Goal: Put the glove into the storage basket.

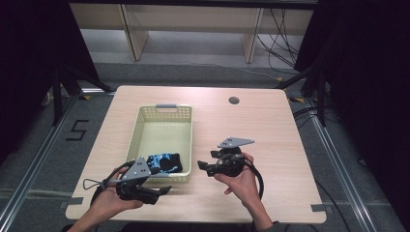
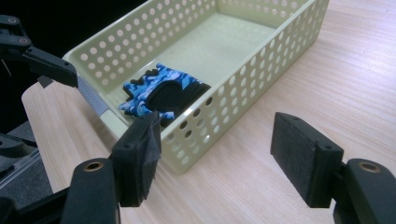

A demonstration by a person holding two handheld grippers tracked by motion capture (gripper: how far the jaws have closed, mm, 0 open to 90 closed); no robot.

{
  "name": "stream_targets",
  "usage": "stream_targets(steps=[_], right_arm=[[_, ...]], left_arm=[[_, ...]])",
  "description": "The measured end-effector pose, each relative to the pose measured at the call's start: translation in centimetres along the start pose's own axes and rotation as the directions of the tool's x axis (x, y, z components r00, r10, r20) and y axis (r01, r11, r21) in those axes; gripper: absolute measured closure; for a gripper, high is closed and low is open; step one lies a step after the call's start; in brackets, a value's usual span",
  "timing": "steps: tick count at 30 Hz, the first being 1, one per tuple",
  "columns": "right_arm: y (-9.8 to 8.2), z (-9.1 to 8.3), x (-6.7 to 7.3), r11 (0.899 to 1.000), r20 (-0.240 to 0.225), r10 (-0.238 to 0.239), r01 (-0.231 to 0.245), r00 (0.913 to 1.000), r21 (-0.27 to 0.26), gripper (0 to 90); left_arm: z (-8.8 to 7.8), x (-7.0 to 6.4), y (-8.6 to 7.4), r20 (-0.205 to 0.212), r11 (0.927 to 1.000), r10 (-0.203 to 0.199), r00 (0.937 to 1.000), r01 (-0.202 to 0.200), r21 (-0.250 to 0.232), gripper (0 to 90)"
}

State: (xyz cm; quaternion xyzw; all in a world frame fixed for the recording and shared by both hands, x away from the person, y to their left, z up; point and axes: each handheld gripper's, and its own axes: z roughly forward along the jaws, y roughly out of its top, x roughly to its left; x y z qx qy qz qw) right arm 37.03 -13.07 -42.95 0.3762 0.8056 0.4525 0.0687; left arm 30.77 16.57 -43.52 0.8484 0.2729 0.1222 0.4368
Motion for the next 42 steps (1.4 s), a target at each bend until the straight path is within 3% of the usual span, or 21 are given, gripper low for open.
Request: stream_targets(steps=[7, 9, 10, 11, 14, 15, 16, 17, 19, 20, 23, 24, 25, 26, 27, 29, 31, 34, 36, 40, 42], right_arm=[[-0.5, -0.5, 0.0, 0.999, -0.026, 0.035, -0.035, 0.9991, -0.005, 33.8], [-0.6, -0.7, -0.3, 1.0, -0.02, 0.017, -0.018, 0.9997, -0.012, 33.5], [-0.7, -0.8, -0.1, 0.999, -0.025, 0.041, -0.042, 0.9988, -0.007, 33.3], [-0.8, -0.9, -0.3, 1.0, -0.02, 0.028, -0.028, 0.9994, 0.0, 32.3], [-1.1, -1.1, -0.2, 0.999, -0.027, 0.041, -0.042, 0.9988, -0.004, 30.9], [-1.2, -1.1, -0.1, 0.998, -0.033, 0.055, -0.055, 0.9979, -0.006, 30.2], [-1.3, -1.2, -0.3, 0.999, -0.031, 0.036, -0.036, 0.9989, -0.007, 29.5], [-1.4, -1.3, -0.2, 0.999, -0.025, 0.046, -0.047, 0.9986, -0.006, 28.7], [-1.6, -1.4, -0.5, 0.999, -0.031, 0.029, -0.03, 0.9991, -0.019, 26.6], [-1.6, -1.5, -0.3, 0.998, -0.033, 0.053, -0.054, 0.9981, -0.012, 25.4], [-1.9, -1.8, -0.4, 0.998, -0.025, 0.059, -0.06, 0.9979, -0.016, 23.7], [-2.0, -1.8, -0.7, 0.999, -0.024, 0.031, -0.032, 0.9992, -0.026, 23.3], [-2.2, -1.9, -0.5, 0.997, -0.023, 0.067, -0.067, 0.9975, -0.027, 23.1], [-2.3, -2.0, -0.8, 0.999, -0.02, 0.039, -0.039, 0.999, -0.027, 22.9], [-2.4, -2.1, -0.7, 0.998, -0.029, 0.057, -0.057, 0.9979, -0.021, 22.7], [-2.7, -2.2, -0.8, 0.998, -0.021, 0.047, -0.048, 0.9987, -0.033, 22.4], [-3.0, -2.4, -0.7, 0.997, -0.028, 0.066, -0.067, 0.9975, -0.026, 22.3], [-3.5, -2.5, -0.8, 0.998, -0.03, 0.052, -0.053, 0.9982, -0.029, 22.2], [-3.7, -2.7, -0.6, 0.997, -0.033, 0.073, -0.073, 0.9968, -0.022, 22.1], [-4.1, -2.9, -0.7, 0.998, -0.036, 0.056, -0.057, 0.9978, -0.025, 21.7], [-4.3, -2.9, -0.4, 0.997, -0.045, 0.074, -0.075, 0.9962, -0.012, 21.7]], left_arm=[[0.0, -0.7, -0.2, 0.017, 0.9997, 0.021, 0.9996, -0.021, 0.012, 27.7], [0.1, -1.0, -0.3, 0.016, 1.0, 0.008, 0.9998, -0.008, 0.002, 27.5], [0.2, -1.0, -0.3, 0.022, 1.0, 0.004, 0.9998, -0.004, -0.005, 27.3], [0.1, -0.9, -0.3, 0.02, 0.9998, 0.018, 0.9997, -0.018, 0.008, 27.1], [0.2, -1.2, -0.5, 0.028, 0.9999, -0.011, 0.9996, 0.011, -0.003, 25.9], [0.2, -1.3, -0.6, 0.024, 1.0, 0.0, 0.9997, 0.0, -0.006, 25.7], [0.2, -1.3, -0.6, 0.028, 1.0, -0.002, 0.9996, 0.002, -0.006, 25.2], [0.2, -1.3, -0.7, 0.029, 1.0, -0.004, 0.9996, 0.004, -0.003, 24.7], [0.2, -1.2, -0.8, 0.036, 0.9998, 0.017, 0.9992, -0.017, 0.006, 23.9], [0.3, -1.5, -0.9, 0.037, 0.9997, -0.021, 0.9991, 0.021, -0.01, 23.5], [0.4, -1.4, -1.1, 0.033, 0.9998, -0.013, 0.9994, 0.014, -0.015, 21.8], [0.4, -1.5, -1.1, 0.031, 0.9997, -0.02, 0.9993, 0.02, -0.01, 21.3], [0.4, -1.6, -1.2, 0.039, 0.9994, -0.026, 0.9989, 0.027, -0.02, 21.1], [0.4, -1.5, -1.2, 0.048, 0.9997, -0.018, 0.9987, 0.019, -0.017, 20.8], [0.5, -1.6, -1.3, 0.048, 0.9994, -0.024, 0.9986, 0.025, -0.026, 20.6], [0.5, -1.6, -1.5, 0.05, 0.9998, -0.018, 0.9986, 0.019, -0.007, 20.1], [0.7, -1.8, -1.6, 0.057, 0.9998, -0.014, 0.9983, 0.015, -0.013, 19.5], [0.7, -1.9, -1.8, 0.064, 0.9997, -0.017, 0.9978, 0.018, -0.014, 18.9], [0.8, -2.0, -1.9, 0.071, 0.9997, -0.02, 0.9973, 0.021, -0.012, 18.6], [1.0, -2.3, -2.3, 0.072, 0.9995, -0.032, 0.9969, 0.032, 0.002, 18.2], [1.1, -2.2, -2.5, 0.087, 0.9999, -0.008, 0.9962, 0.007, 0.007, 18.1]])
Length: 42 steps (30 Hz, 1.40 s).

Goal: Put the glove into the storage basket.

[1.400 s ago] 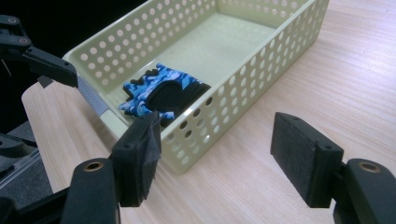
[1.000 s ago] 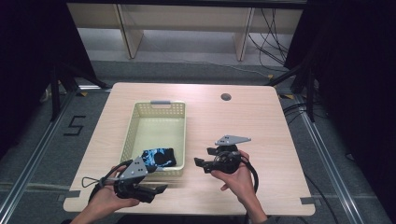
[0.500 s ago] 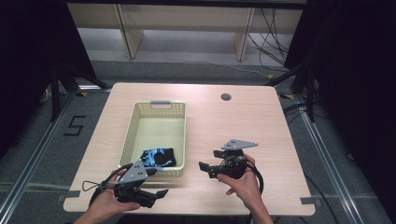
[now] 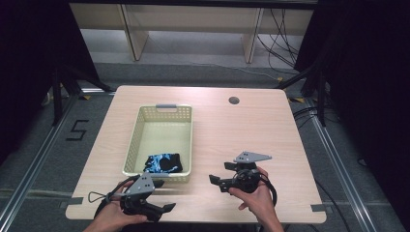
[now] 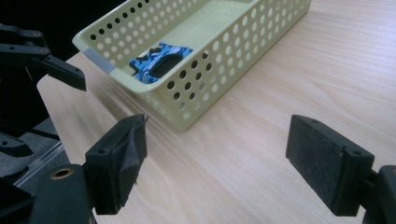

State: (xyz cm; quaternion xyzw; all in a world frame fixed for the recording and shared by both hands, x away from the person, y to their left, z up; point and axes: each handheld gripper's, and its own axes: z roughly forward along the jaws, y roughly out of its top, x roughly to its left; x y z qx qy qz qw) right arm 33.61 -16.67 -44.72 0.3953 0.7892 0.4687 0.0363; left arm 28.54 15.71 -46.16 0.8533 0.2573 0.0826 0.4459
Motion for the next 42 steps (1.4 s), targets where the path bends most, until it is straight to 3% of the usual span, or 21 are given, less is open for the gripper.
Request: stream_targets(steps=[3, 4, 5, 6, 8, 11, 12, 15, 17, 22, 25, 26, 27, 29, 31, 33, 34, 36, 38, 40, 42], right_arm=[[-0.4, 0.0, -0.2, 1.0, 0.002, -0.03, 0.03, 0.9995, -0.007, 21.4], [-0.5, -0.1, 0.2, 1.0, -0.007, 0.011, -0.011, 0.9999, 0.004, 21.4], [-0.6, -0.1, -0.1, 1.0, 0.0, -0.025, 0.025, 0.9997, 0.0, 21.3], [-0.8, -0.1, 0.2, 1.0, -0.009, 0.006, -0.006, 0.9999, 0.009, 21.2], [-1.0, -0.2, -0.1, 1.0, 0.001, -0.026, 0.026, 0.9997, 0.006, 21.1], [-1.3, -0.2, 0.0, 1.0, 0.002, -0.019, 0.019, 0.9998, 0.022, 20.9], [-1.5, -0.1, 0.2, 1.0, -0.012, -0.002, 0.002, 0.9999, 0.016, 20.8], [-1.9, -0.2, 0.2, 0.999, -0.014, -0.004, 0.004, 0.9999, 0.032, 20.6], [-2.0, -0.2, 0.1, 0.999, -0.016, -0.02, 0.02, 0.9997, 0.029, 20.5], [-2.5, -0.3, 0.2, 0.999, -0.024, -0.007, 0.008, 0.9997, 0.036, 20.5], [-2.9, -0.5, 0.2, 0.999, -0.018, -0.011, 0.012, 0.9998, 0.037, 20.3], [-3.1, -0.5, 0.4, 0.999, -0.022, 0.025, -0.024, 0.9994, 0.049, 20.3], [-3.2, -0.5, 0.3, 0.999, -0.02, 0.005, -0.004, 0.9998, 0.041, 20.3], [-3.5, -0.5, 0.4, 0.998, -0.026, 0.029, -0.028, 0.9992, 0.051, 20.3], [-3.7, -0.5, 0.1, 0.999, -0.029, -0.008, 0.009, 0.9995, 0.048, 20.2], [-4.0, -0.7, 0.4, 0.997, -0.015, 0.027, -0.026, 0.9995, 0.073, 20.1], [-4.1, -0.6, 0.1, 0.999, -0.026, -0.006, 0.007, 0.9997, 0.052, 20.1], [-4.3, -0.7, 0.4, 0.997, -0.028, 0.027, -0.025, 0.9993, 0.067, 20.0], [-4.4, -0.8, 0.2, 0.998, -0.01, -0.02, 0.02, 0.9998, 0.059, 20.0], [-4.7, -0.8, 0.5, 0.998, -0.02, 0.012, -0.01, 0.9997, 0.07, 20.0], [-4.9, -0.8, 0.4, 0.997, -0.017, -0.011, 0.012, 0.9998, 0.076, 19.9]], left_arm=[[0.2, -0.2, -0.3, 0.0, 0.9997, -0.026, 0.9997, 0.026, 0.001, 18.1], [0.3, -0.2, -0.4, -0.001, 0.9997, -0.024, 0.9997, 0.024, 0.002, 18.0], [0.3, -0.2, -0.5, 0.001, 0.9998, -0.018, 0.9998, 0.018, 0.0, 18.0], [0.3, -0.1, -0.5, -0.005, 0.9998, -0.018, 0.9998, 0.018, 0.006, 18.0], [0.3, -0.1, -0.7, -0.008, 0.9999, -0.012, 0.9999, 0.012, 0.009, 18.0], [0.4, -0.3, -0.9, -0.005, 0.9995, -0.031, 0.9995, 0.031, 0.004, 18.0], [0.4, -0.2, -0.9, -0.009, 0.9999, -0.005, 0.9999, 0.006, 0.015, 18.0], [0.5, -0.5, -1.2, -0.011, 0.9995, -0.021, 0.9997, 0.022, 0.022, 18.1], [0.6, -0.3, -1.4, -0.017, 0.9992, 0.012, 0.9998, -0.011, 0.04, 18.2], [0.8, -0.3, -1.7, -0.02, 0.9993, 0.014, 0.9997, -0.014, 0.034, 18.4], [0.9, -0.5, -1.9, -0.02, 0.999, -0.027, 0.9994, 0.027, 0.035, 18.4], [0.9, -0.5, -2.0, -0.019, 0.999, -0.029, 0.9994, 0.03, 0.034, 18.3], [0.9, -0.6, -2.1, -0.018, 0.999, -0.036, 0.9992, 0.036, 0.028, 18.3], [0.8, -0.3, -2.1, -0.02, 0.9982, 0.021, 0.9996, -0.02, 0.057, 18.3], [0.9, -0.5, -2.3, -0.018, 0.999, -0.002, 0.9998, 0.003, 0.045, 18.3], [1.0, -0.5, -2.4, -0.019, 0.9987, -0.011, 0.9998, 0.012, 0.049, 18.3], [1.0, -0.5, -2.4, -0.016, 0.9987, 0.003, 0.9999, -0.002, 0.051, 18.3], [1.1, -0.6, -2.6, -0.016, 0.9989, -0.014, 0.9998, 0.015, 0.045, 18.3], [1.1, -0.7, -2.8, -0.017, 0.9978, -0.031, 0.9994, 0.032, 0.057, 18.3], [1.1, -0.5, -3.0, -0.02, 0.9977, -0.004, 0.9998, 0.005, 0.068, 18.3], [1.3, -0.6, -3.2, -0.014, 0.9972, -0.036, 0.9993, 0.036, 0.065, 18.3]])
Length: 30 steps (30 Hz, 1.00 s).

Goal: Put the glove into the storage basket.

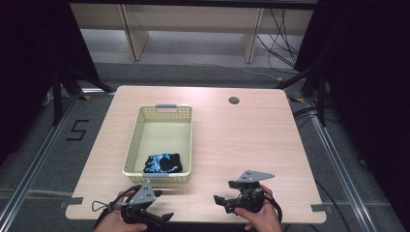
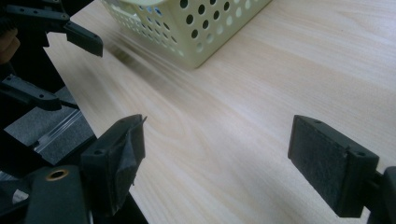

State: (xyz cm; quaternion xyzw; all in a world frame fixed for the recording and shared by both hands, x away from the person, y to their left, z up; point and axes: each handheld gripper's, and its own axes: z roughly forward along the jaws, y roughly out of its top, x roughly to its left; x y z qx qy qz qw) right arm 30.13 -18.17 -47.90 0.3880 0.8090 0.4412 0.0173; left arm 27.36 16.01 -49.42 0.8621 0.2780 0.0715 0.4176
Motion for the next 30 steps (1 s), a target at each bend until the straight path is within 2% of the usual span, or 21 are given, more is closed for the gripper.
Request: stream_targets(steps=[1, 2, 3, 5, 6, 7, 10, 11, 12, 14, 15, 16, 17, 18, 21, 23, 25, 26, 27, 28, 30], right_arm=[[-0.1, 0.0, 0.2, 1.0, 0.001, 0.016, -0.016, 0.9999, 0.005, 19.8], [-0.2, -0.1, 0.2, 1.0, 0.022, 0.004, -0.004, 0.9998, 0.014, 19.8], [-0.3, 0.0, 0.1, 1.0, 0.012, -0.023, 0.023, 0.9997, 0.002, 19.8], [-0.5, -0.1, 0.2, 1.0, 0.011, -0.018, 0.018, 0.9998, 0.014, 19.6], [-0.6, 0.0, 0.3, 1.0, 0.006, -0.01, 0.01, 0.9999, 0.018, 19.4], [-0.7, 0.0, 0.3, 1.0, -0.002, -0.017, 0.017, 0.9999, 0.025, 19.3], [-1.0, -0.2, 0.5, 0.999, 0.001, -0.012, 0.012, 0.9999, 0.037, 19.1], [-1.2, -0.3, 0.6, 0.999, 0.019, -0.02, 0.02, 0.9996, 0.031, 19.1], [-1.3, -0.1, 0.6, 0.999, -0.006, -0.015, 0.015, 0.9999, 0.031, 19.1], [-1.6, -0.3, 1.0, 0.999, -0.004, 0.022, -0.022, 0.9997, 0.046, 19.0], [-1.7, -0.3, 0.8, 0.999, 0.012, -0.023, 0.023, 0.9997, 0.044, 18.9], [-1.8, -0.3, 1.0, 0.999, 0.026, -0.005, 0.004, 0.9997, 0.046, 18.8], [-1.9, -0.3, 0.8, 0.998, 0.013, -0.034, 0.034, 0.9993, 0.047, 18.5], [-2.0, -0.4, 1.1, 0.998, 0.03, -0.018, 0.016, 0.9994, 0.058, 18.3], [-2.3, -0.5, 1.1, 0.998, 0.032, -0.032, 0.03, 0.999, 0.063, 18.0], [-2.5, -0.5, 1.1, 0.997, 0.008, -0.023, 0.022, 0.9997, 0.071, 17.7], [-2.8, -0.6, 1.1, 0.997, 0.037, -0.029, 0.026, 0.9989, 0.069, 17.5], [-2.8, -0.7, 1.1, 0.996, 0.028, -0.034, 0.031, 0.999, 0.084, 17.4], [-2.9, -0.7, 1.2, 0.996, 0.047, -0.039, 0.035, 0.9982, 0.077, 17.4], [-3.0, -0.7, 1.2, 0.995, 0.037, -0.037, 0.034, 0.9986, 0.09, 17.4], [-3.3, -0.9, 1.4, 0.995, 0.05, -0.039, 0.035, 0.998, 0.09, 17.4]], left_arm=[[-0.1, 0.2, 0.0, -0.005, 0.9995, 0.032, 0.9995, -0.032, 0.008, 18.3], [0.1, 0.0, -0.2, 0.0, 0.9999, 0.015, 0.9999, -0.015, -0.004, 18.3], [-0.1, 0.2, -0.2, -0.005, 0.9992, 0.035, 0.9994, -0.035, 0.019, 18.3], [0.0, 0.0, -0.4, -0.003, 0.9998, 0.013, 0.9999, -0.013, 0.014, 18.4], [-0.1, 0.2, -0.4, -0.008, 0.9991, 0.031, 0.9995, -0.031, 0.029, 18.4], [0.0, 0.1, -0.6, -0.007, 0.9996, 0.02, 0.9998, -0.02, 0.02, 18.4], [0.0, 0.2, -0.7, -0.004, 0.9989, 0.033, 0.9994, -0.033, 0.035, 18.4], [0.0, 0.1, -0.8, -0.003, 0.9993, 0.019, 0.9998, -0.019, 0.031, 18.4], [-0.1, 0.2, -0.9, -0.008, 0.9988, 0.031, 0.9995, -0.031, 0.039, 18.4], [0.0, 0.1, -1.0, -0.011, 0.9993, 0.009, 0.9999, -0.008, 0.037, 18.4], [0.0, 0.1, -1.1, -0.009, 0.9992, 0.009, 0.9999, -0.009, 0.04, 18.4], [0.0, 0.0, -1.1, -0.008, 0.9994, 0.005, 1.0, -0.004, 0.035, 18.4], [-0.1, 0.1, -1.1, -0.002, 0.9988, 0.029, 0.9996, -0.029, 0.038, 18.4], [-0.1, 0.1, -1.2, -0.002, 0.9988, 0.027, 0.9996, -0.027, 0.041, 18.4], [-0.1, 0.1, -1.3, -0.003, 0.9977, 0.039, 0.9992, -0.038, 0.055, 18.4], [0.0, 0.1, -1.4, -0.003, 0.9984, 0.027, 0.9996, -0.027, 0.05, 18.4], [0.0, 0.1, -1.5, -0.001, 0.9982, 0.026, 0.9997, -0.026, 0.055, 18.4], [0.0, 0.0, -1.5, -0.004, 0.9983, 0.021, 0.9998, -0.02, 0.054, 18.4], [0.1, 0.0, -1.6, -0.003, 0.9985, 0.013, 0.9999, -0.013, 0.052, 18.4], [0.1, 0.0, -1.7, -0.008, 0.9973, 0.014, 0.9999, -0.013, 0.072, 18.4], [0.2, -0.2, -1.8, -0.002, 0.9981, 0.02, 0.9998, -0.02, 0.057, 18.4]])
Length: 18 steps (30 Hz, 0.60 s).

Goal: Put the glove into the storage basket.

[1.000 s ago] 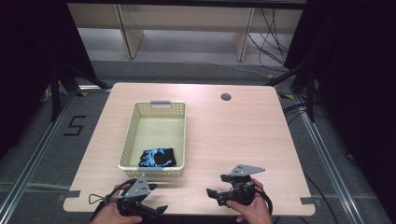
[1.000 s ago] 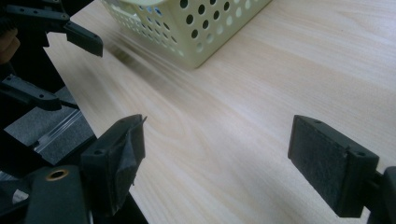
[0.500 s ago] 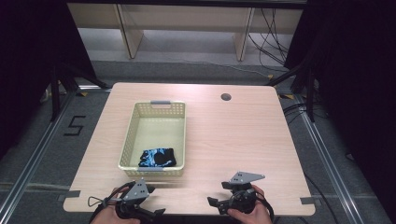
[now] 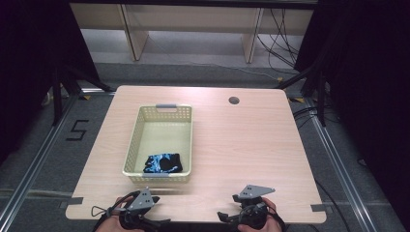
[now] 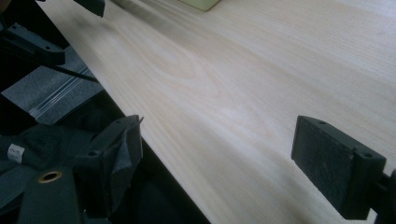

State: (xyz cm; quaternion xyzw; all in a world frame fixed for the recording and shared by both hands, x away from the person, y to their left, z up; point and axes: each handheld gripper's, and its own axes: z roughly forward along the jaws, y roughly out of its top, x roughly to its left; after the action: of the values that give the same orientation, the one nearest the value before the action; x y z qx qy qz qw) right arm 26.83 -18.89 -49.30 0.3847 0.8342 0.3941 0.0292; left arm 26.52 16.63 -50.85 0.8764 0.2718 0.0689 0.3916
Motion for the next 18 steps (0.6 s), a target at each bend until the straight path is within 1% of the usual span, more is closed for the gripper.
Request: stream_targets(steps=[1, 2, 3, 4, 5, 6, 7, 8, 9, 10, 11, 13, 14, 15, 16, 17, 18], right_arm=[[-0.08, -0.05, 0.02, 1.0, -0.004, -0.01, 0.01, 0.9999, 0.0, 17.4], [-0.16, -0.16, 0.16, 1.0, 0.0, 0.0, 0.0, 1.0, 0.01, 17.5], [-0.3, -0.18, 0.13, 1.0, 0.005, -0.015, 0.015, 0.9999, 0.001, 17.4], [-0.44, -0.18, 0.15, 1.0, -0.006, -0.009, 0.009, 0.9999, 0.007, 17.4], [-0.57, -0.21, 0.33, 1.0, -0.004, 0.007, -0.007, 1.0, 0.015, 17.4], [-0.65, -0.21, 0.19, 1.0, 0.011, -0.012, 0.012, 0.9999, 0.014, 17.5], [-0.69, -0.25, 0.26, 1.0, 0.009, -0.007, 0.007, 0.9999, 0.02, 17.5], [-0.73, -0.23, 0.26, 1.0, 0.012, -0.015, 0.015, 0.9998, 0.02, 17.5], [-0.76, -0.22, 0.23, 1.0, 0.013, -0.025, 0.025, 0.9996, 0.016, 17.5], [-0.76, -0.2, 0.22, 1.0, 0.006, -0.023, 0.023, 0.9997, 0.014, 17.5], [-0.77, -0.22, 0.23, 1.0, 0.012, -0.024, 0.024, 0.9996, 0.014, 17.5], [-0.81, -0.17, 0.32, 1.0, 0.014, -0.013, 0.013, 0.9998, 0.016, 17.5], [-0.81, -0.16, 0.32, 1.0, 0.015, -0.014, 0.014, 0.9998, 0.018, 17.5], [-0.79, -0.2, 0.43, 1.0, 0.013, 0.001, -0.002, 0.9999, 0.026, 17.5], [-0.77, -0.16, 0.39, 1.0, 0.015, -0.011, 0.01, 0.9998, 0.021, 17.5], [-0.77, -0.15, 0.39, 1.0, 0.015, -0.013, 0.013, 0.9998, 0.021, 17.5], [-0.76, -0.14, 0.3, 1.0, 0.017, -0.024, 0.024, 0.9996, 0.02, 17.5]], left_arm=[[0.0, 0.03, 0.01, 0.0, 1.0, 0.008, 1.0, -0.008, 0.002, 18.4], [0.0, 0.0, 0.0, -0.003, 1.0, 0.003, 1.0, -0.003, 0.0, 18.4], [0.04, -0.01, -0.02, -0.006, 1.0, -0.002, 1.0, 0.002, -0.003, 18.4], [-0.02, 0.1, -0.01, -0.006, 0.9999, 0.014, 0.9999, -0.014, 0.01, 18.4], [0.1, 0.0, -0.04, -0.007, 1.0, 0.003, 1.0, -0.003, -0.003, 18.4], [0.08, 0.0, -0.03, -0.012, 1.0, 0.008, 0.9999, -0.008, 0.005, 18.4], [0.16, -0.14, -0.08, -0.011, 0.9999, -0.013, 0.9999, 0.013, 0.003, 18.4], [0.06, -0.04, -0.05, -0.011, 0.9997, 0.005, 0.9999, -0.005, 0.022, 18.3], [0.06, -0.05, -0.05, -0.009, 0.9997, 0.006, 0.9999, -0.006, 0.022, 18.4], [0.07, -0.07, -0.03, -0.009, 0.9998, 0.009, 0.9999, -0.009, 0.019, 18.4], [0.09, -0.02, 0.01, -0.004, 0.9997, 0.022, 0.9997, -0.022, 0.012, 18.4], [0.15, -0.08, -0.06, -0.007, 0.9999, -0.002, 1.0, 0.002, 0.015, 18.3], [0.16, -0.01, -0.06, -0.015, 0.9998, 0.006, 0.9999, -0.005, 0.017, 18.4], [0.14, 0.02, -0.07, -0.015, 0.9998, 0.005, 0.9999, -0.005, 0.019, 18.4], [0.23, -0.11, -0.08, -0.012, 0.9999, -0.016, 0.9998, 0.016, 0.001, 18.3], [0.24, -0.07, -0.08, -0.01, 0.9999, -0.012, 0.9999, 0.012, 0.001, 18.4], [0.22, 0.07, -0.03, -0.013, 0.9999, 0.015, 0.9998, -0.015, 0.006, 18.4]])
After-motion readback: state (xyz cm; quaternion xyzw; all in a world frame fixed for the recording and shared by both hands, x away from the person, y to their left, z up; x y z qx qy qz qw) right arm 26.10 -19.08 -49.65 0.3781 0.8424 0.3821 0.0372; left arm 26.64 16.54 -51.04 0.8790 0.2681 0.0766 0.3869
